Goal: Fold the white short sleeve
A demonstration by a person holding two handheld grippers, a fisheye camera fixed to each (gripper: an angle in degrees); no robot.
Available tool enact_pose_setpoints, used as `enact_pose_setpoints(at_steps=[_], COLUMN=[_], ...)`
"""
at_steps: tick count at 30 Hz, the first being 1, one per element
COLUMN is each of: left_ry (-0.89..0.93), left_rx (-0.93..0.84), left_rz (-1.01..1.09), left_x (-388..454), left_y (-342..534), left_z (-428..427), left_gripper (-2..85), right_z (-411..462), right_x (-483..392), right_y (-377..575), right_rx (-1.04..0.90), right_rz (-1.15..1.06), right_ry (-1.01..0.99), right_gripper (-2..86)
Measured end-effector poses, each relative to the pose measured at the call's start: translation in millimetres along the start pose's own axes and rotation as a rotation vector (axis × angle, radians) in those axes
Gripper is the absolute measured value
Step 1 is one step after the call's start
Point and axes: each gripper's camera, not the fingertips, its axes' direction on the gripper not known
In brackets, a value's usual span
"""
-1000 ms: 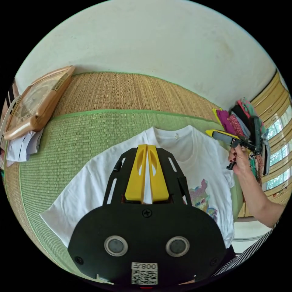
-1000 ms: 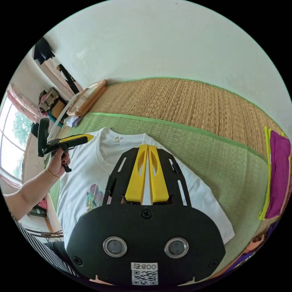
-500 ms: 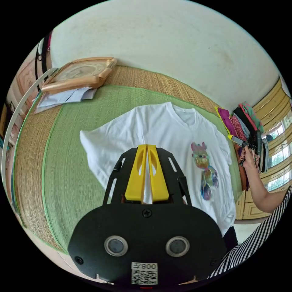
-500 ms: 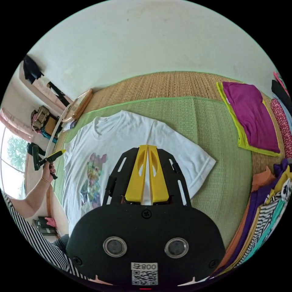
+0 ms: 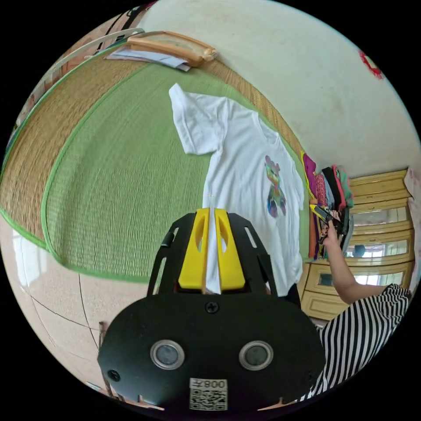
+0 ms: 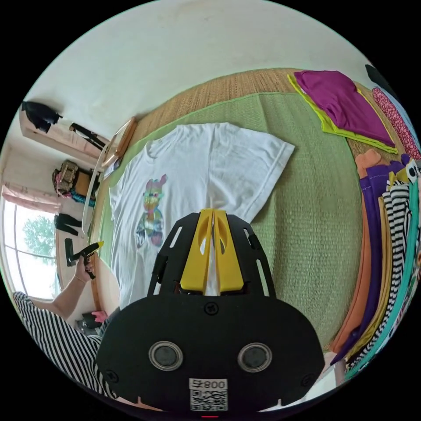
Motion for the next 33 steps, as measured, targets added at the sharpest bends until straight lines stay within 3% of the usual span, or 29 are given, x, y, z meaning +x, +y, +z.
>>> enact_pose_setpoints(at_steps=[6,12,20,23,28,33], left_ry=[0.115,0.221,0.231,0.212,0.182,0.043], left_rx=[-0.051,-0.123,-0.108,-0.086,-0.011,0.102], left_rz=[-0.115,-0.146,-0.102,-0.097,-0.038,0.028], left_x=[-32.9,-45.7,-37.1,-34.3,-20.7,-1.3], left_y=[62.8,68.0,64.5,61.8,34.8,-48.2], left_z=[3.8,31.4,37.6,38.6,38.5,41.7], left_gripper=[6.5,4.4,2.9,2.7,2.6,2.8], right_z=[-7.4,-8.4,36.6,24.0,7.5,-12.6], right_x=[-12.6,-24.5,-81.8,-73.1,-37.8,-5.4], right_y=[90.2,140.8,141.6,149.7,157.3,153.0], right_rx=[-0.110,-0.188,-0.616,-0.686,-0.745,-0.611], right_rz=[0.008,0.027,-0.295,-0.326,-0.251,-0.073], right_ry=[-0.063,-0.184,0.087,0.196,0.209,0.046], right_gripper=[0.5,0.9,0.2,0.1,0.1,0.1])
